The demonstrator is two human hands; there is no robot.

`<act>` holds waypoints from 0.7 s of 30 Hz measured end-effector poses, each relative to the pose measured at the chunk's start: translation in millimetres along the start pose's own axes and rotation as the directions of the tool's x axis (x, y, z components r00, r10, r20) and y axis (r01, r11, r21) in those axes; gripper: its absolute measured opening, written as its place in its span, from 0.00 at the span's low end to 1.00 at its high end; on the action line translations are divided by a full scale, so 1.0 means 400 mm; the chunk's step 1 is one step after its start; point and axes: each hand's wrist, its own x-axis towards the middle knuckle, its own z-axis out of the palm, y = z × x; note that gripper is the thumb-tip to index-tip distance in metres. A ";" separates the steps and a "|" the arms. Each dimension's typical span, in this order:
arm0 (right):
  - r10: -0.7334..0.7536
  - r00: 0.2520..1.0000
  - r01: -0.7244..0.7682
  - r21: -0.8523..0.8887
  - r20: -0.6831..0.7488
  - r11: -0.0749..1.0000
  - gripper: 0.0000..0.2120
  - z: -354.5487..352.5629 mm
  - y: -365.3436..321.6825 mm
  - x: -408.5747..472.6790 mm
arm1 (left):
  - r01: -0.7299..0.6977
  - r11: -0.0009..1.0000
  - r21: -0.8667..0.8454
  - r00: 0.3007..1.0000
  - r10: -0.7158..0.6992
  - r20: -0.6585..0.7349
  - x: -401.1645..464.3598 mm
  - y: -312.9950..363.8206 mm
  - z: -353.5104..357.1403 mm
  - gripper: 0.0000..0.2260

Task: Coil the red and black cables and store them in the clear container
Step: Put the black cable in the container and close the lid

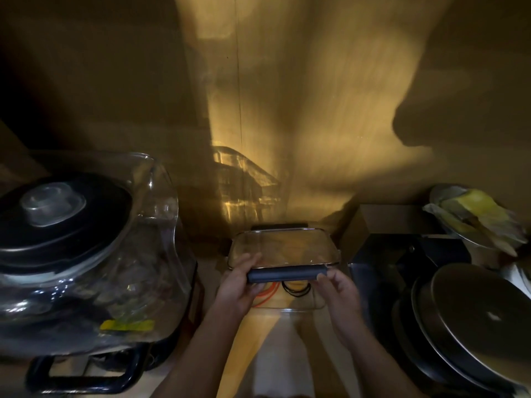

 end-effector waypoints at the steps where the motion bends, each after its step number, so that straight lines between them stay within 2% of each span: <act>1: 0.017 1.000 -0.017 0.025 -0.006 1.000 0.08 -0.002 0.008 -0.004 | -0.004 1.000 0.001 1.000 0.004 0.011 -0.005 -0.002 -0.008 0.21; 6: 0.104 0.995 -0.100 0.215 -0.009 0.972 0.07 0.006 0.040 -0.014 | 0.009 0.994 -0.107 0.992 0.005 0.129 -0.028 -0.006 -0.050 0.26; 10: 0.165 0.986 -0.164 0.346 0.028 0.924 0.09 0.021 0.045 -0.015 | 0.024 0.993 -0.117 0.980 0.000 0.200 -0.020 -0.014 -0.093 0.17; 14: 0.199 0.979 -0.170 0.390 -0.034 0.905 0.16 0.016 0.061 -0.004 | 0.021 0.993 -0.117 0.972 0.007 0.233 -0.010 -0.016 -0.128 0.15; 21: 0.220 0.975 -0.195 0.341 -0.038 0.920 0.25 0.003 0.058 0.010 | 0.048 0.998 -0.046 0.959 -0.033 0.281 -0.008 -0.032 -0.154 0.20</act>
